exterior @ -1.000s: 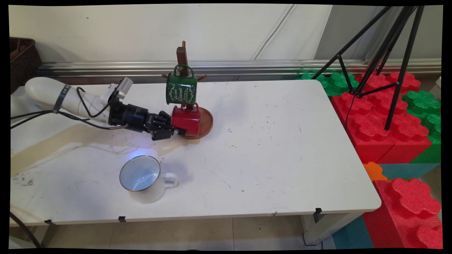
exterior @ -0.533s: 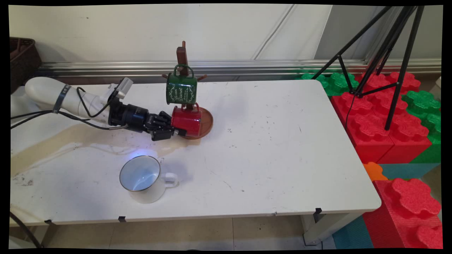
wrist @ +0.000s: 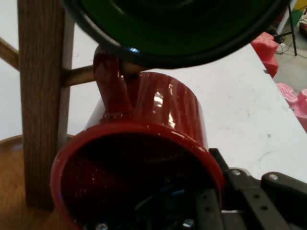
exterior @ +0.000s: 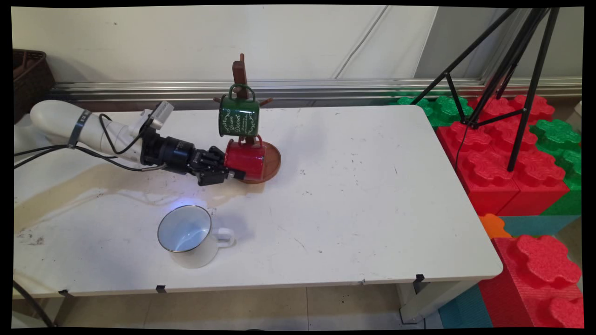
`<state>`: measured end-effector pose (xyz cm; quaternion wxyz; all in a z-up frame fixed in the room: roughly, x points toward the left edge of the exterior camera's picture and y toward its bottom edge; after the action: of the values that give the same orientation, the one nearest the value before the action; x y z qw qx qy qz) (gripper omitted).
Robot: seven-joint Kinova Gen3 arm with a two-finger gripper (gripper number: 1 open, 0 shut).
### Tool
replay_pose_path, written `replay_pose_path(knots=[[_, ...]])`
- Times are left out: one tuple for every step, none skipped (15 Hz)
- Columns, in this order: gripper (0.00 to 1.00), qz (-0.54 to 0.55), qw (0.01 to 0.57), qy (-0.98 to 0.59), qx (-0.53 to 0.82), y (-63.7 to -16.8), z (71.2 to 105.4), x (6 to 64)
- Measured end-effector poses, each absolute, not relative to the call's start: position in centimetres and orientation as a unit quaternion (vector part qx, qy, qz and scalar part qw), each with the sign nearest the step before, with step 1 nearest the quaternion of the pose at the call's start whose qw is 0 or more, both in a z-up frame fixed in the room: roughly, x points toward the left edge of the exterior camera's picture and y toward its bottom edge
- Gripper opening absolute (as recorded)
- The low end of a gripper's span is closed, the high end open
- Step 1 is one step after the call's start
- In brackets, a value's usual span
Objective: Place the picked object on the table
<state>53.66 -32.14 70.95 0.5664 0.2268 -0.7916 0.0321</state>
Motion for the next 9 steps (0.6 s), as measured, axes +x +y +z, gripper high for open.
replay_pose_path(knots=[[0.00, 0.031, 0.567, -0.791, 0.225, -32.0, 71.1, 53.6], [0.00, 0.030, 0.568, -0.792, 0.223, -31.9, 71.2, 53.6], [0.00, 0.029, 0.568, -0.792, 0.223, -31.8, 71.3, 53.6], [0.00, 0.028, 0.569, -0.792, 0.221, -31.6, 71.4, 53.6], [0.00, 0.027, 0.569, -0.792, 0.220, -31.4, 71.5, 53.6], [0.00, 0.025, 0.569, -0.792, 0.218, -31.2, 71.6, 53.6], [0.00, 0.024, 0.570, -0.792, 0.217, -31.0, 71.8, 53.7], [0.00, 0.022, 0.570, -0.793, 0.215, -30.7, 71.9, 53.7], [0.00, 0.020, 0.570, -0.793, 0.213, -30.5, 72.1, 53.7]])
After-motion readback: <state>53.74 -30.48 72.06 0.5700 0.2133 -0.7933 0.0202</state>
